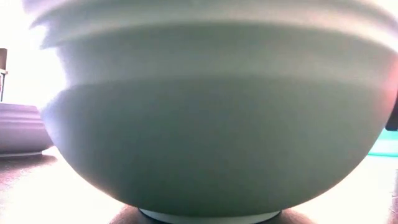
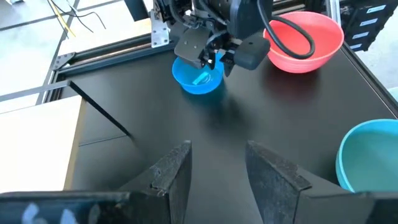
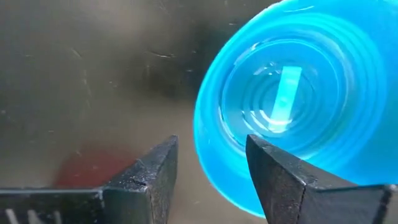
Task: Place and stack bowls onto a shelf
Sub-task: Stack the small blue bowl on top of the small red bowl on the shelf
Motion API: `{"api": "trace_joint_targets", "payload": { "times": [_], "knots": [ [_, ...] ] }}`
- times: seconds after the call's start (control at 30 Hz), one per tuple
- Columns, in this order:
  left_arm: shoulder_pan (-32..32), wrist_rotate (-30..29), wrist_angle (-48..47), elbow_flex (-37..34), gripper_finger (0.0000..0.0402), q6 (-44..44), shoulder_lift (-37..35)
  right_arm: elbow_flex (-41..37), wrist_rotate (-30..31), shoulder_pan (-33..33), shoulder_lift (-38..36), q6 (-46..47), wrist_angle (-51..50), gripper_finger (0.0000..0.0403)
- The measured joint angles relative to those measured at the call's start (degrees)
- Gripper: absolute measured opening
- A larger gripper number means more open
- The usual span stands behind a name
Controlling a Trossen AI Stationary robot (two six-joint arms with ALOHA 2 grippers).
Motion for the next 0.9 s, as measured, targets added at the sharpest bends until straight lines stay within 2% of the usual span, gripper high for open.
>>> {"api": "trace_joint_targets", "payload": {
  "times": [0.23, 0.47, 0.63, 0.73, 0.9],
  "knots": [
    [0.0, 0.0, -0.44, 0.0, 0.0133, -1.12, 0.02, -2.22, 0.1, 0.0, 0.0, 0.02, 1.17, 0.0149],
    [0.0, 0.02, -0.42, 0.0, 0.0133, -2.58, 0.02, -6.57, 0.15, 0.0, 0.0, 0.02, 5.35, 0.0093],
    [-0.27, 0.02, -0.47, 0.0, 0.0132, -3.23, 0.02, -6.68, -1.86, 0.0, -0.07, -1.29, 5.14, 0.0038],
    [-0.5, 0.05, -1.49, 0.0, 0.0132, -3.23, 0.02, -4.42, -4.78, 0.0, -0.09, -6.16, 5.17, 0.0013],
    [-0.85, 1.4, -2.67, 0.0, 0.0132, -3.11, 0.02, 2.41, -9.03, 0.02, -0.09, -21.36, 5.7, 0.0009]
  ]
}}
